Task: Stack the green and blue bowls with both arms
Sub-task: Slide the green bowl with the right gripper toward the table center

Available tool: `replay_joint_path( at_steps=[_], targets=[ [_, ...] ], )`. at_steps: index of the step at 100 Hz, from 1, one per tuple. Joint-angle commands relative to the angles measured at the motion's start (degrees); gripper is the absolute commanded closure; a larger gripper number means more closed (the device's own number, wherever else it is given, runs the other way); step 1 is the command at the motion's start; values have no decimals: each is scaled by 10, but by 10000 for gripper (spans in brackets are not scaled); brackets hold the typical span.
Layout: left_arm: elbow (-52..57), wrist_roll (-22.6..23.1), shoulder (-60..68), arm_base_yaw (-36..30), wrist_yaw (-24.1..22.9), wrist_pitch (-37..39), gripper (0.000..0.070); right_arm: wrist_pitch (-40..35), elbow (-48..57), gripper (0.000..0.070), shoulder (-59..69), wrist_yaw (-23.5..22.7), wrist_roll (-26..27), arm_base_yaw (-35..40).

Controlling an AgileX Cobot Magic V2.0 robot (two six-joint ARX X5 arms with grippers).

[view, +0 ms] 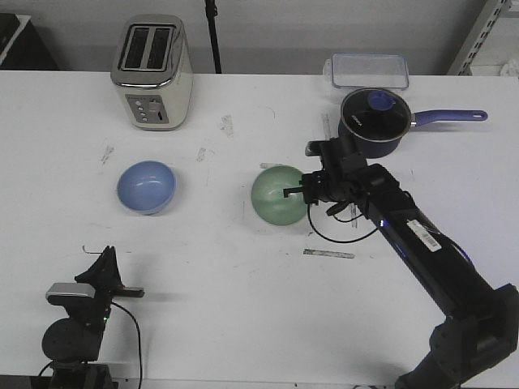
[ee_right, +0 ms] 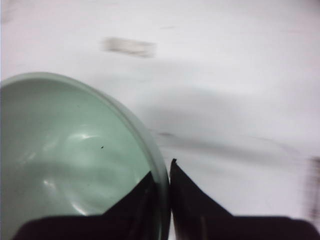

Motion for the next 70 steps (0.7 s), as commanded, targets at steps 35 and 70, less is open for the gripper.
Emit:
replay_joint_path(
  at_steps=[35,70],
  targets=[
    [-13,9,-1,0,0,9,699,28,12,691,64,6,106,49],
    [-13,9,-1,0,0,9,699,14,11,691,100,6,120,51]
  ],
)
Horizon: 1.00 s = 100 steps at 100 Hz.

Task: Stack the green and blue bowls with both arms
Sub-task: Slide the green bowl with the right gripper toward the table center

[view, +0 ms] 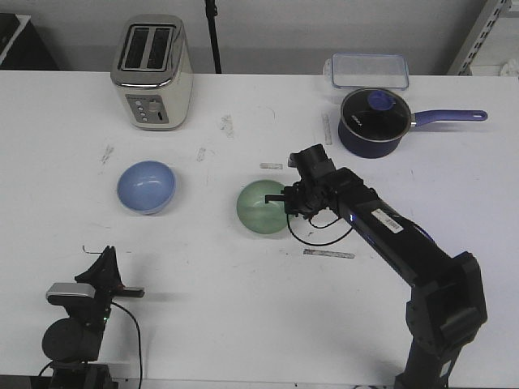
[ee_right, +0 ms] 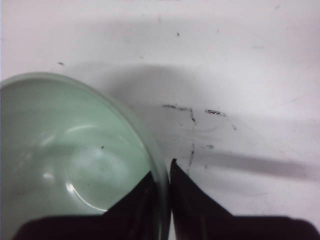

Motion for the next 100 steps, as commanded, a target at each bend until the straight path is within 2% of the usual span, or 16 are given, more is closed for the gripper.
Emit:
replay_joint_path(
  at_steps=[1,22,27,39,57,63,70,76,100],
  targets=[
    [-13,9,-1,0,0,9,699,4,11,691,13,2,9,5],
    [-13,9,-1,0,1,9,699,5,11,677,13,2,9,5],
    [-13,9,-1,0,0,9,699,3,11,640,13,2,9,5],
    [-13,9,-1,0,0,9,699,-2,11,498,13,2,9,4],
    [-13,9,-1,0,0,9,699,1,11,465,13,2,10,4],
    [-13,9,-1,0,1,9,699,7,11,374,13,2,10,4],
    [-13,9,-1,0,0,9,699,13,11,233,11,2,10,4],
    [-13,9,-1,0,0,9,699,14,11,183,9,2,9,4],
    [-13,8,-1,0,0,9,699,17,11,184,-15,16,-9,4]
  ],
)
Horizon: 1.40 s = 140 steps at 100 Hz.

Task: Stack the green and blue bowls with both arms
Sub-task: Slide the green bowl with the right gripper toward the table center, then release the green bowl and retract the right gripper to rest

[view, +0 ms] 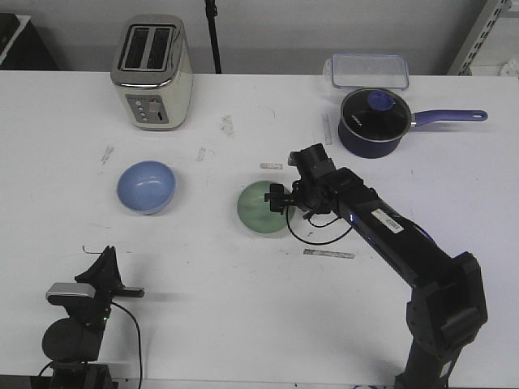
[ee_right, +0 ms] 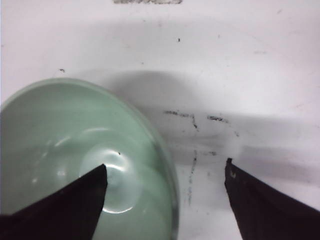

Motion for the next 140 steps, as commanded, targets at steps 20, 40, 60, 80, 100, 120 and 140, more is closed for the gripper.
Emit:
replay_joint_path(
  at_steps=[20,40,60,80,100,120,140],
  targets=[
    [-13,9,-1,0,0,9,699,12,11,188,-62,64,-49,4],
    [-13,9,-1,0,0,9,699,38,11,395,-116,83,-134,4],
    [-13,9,-1,0,0,9,699,89,-12,631,-175,123,-248,-2],
    [-13,9,-1,0,0,9,699,203,-111,640,-261,122,-333,-35],
    [-13,9,-1,0,0,9,699,290,-233,686,-356,111,-333,-104],
    [-13,9,-1,0,0,9,699,341,-347,686,-469,112,-311,-168],
    [-13,9,-1,0,0,9,699,367,-444,686,-571,113,-253,-195]
  ],
)
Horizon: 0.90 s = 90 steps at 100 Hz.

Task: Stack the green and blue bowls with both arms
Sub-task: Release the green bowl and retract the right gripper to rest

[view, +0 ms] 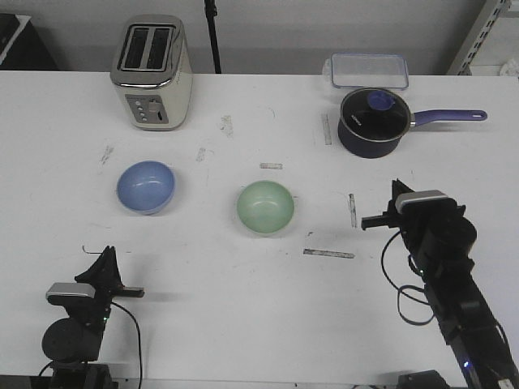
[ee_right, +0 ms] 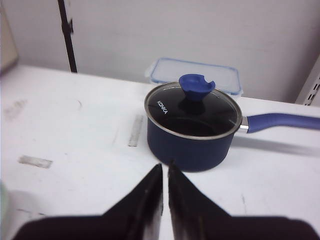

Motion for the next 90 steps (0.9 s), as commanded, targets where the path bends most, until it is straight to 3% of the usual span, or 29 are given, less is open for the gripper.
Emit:
replay_joint_path(
  at_steps=[1,39,90],
  targets=[
    [-13,9,-1,0,0,9,699,15,-26,686,-21,0,25,-5],
    [-13,9,-1,0,0,9,699,27,-165,686,-221,1,31,-32],
    [-13,9,-1,0,0,9,699,21,-171,686,-342,0,31,-31]
  ],
)
